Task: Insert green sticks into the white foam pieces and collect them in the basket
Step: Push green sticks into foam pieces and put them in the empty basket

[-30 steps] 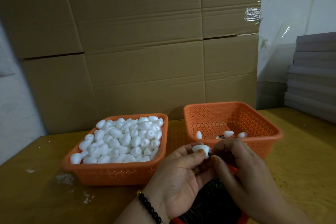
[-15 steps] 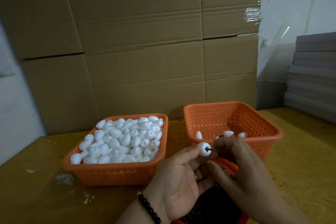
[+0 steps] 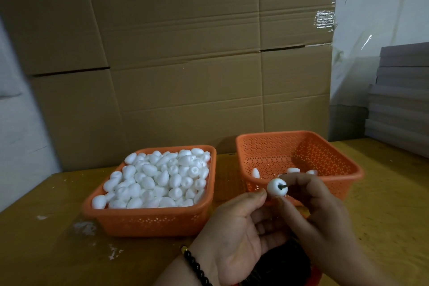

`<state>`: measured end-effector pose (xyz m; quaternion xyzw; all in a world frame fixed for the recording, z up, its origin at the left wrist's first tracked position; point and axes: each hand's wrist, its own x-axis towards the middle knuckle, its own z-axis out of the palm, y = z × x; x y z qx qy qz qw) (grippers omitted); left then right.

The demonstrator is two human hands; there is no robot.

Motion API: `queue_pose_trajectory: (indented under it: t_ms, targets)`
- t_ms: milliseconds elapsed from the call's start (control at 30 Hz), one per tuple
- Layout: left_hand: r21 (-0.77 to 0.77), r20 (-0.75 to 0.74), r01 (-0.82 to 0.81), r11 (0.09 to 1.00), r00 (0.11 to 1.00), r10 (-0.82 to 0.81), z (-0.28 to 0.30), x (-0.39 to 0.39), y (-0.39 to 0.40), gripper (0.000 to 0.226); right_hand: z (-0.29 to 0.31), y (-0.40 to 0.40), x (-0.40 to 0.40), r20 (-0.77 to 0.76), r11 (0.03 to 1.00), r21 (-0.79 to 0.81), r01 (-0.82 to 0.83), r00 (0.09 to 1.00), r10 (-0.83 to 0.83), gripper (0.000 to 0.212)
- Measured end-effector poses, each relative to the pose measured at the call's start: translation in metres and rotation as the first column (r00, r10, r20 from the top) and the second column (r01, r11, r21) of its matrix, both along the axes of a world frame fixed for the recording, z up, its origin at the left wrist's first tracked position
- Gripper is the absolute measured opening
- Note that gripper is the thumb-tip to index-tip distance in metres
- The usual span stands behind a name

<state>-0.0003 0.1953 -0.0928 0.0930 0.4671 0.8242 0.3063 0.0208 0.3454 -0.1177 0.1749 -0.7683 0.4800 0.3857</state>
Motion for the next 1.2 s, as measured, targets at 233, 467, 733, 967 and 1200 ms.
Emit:
queue_pose_trajectory:
  t_ms: [233,467,733,967,1200]
  targets:
    - [-0.412,-0.739,-0.563,0.717,0.667,0.098,0.014,-0.01,-0.027,0.011,0.006,0.044,-0.018,0.06,0.938,0.098,0.331,0.939,-0.338,0.023]
    - [-0.478,-0.846,-0.878,0.017,0.455,-0.28,0.022,-0.044,-0.08,0.012,-0.012,0.088,-0.04,0.083,0.686,0.381,0.62,0.716,-0.693,0.035]
    - [-0.589,-0.764,-0.795,-0.143,0.606,-0.221,0.023,-0.061,-0.112,0.017,-0.014,0.089,-0.046,0.2,0.666,0.445,0.599,0.658,-0.726,0.037]
    - [-0.557,-0.806,-0.816,-0.156,0.576,-0.133,0.022,-0.067,-0.123,0.022,-0.01,0.083,-0.042,0.178,0.654,0.486,0.579,0.667,-0.723,0.04]
    - [-0.557,-0.799,-0.816,-0.154,0.577,-0.171,0.012,-0.071,-0.117,0.033,0.005,0.042,-0.015,0.083,0.793,0.461,0.399,0.87,-0.486,0.033]
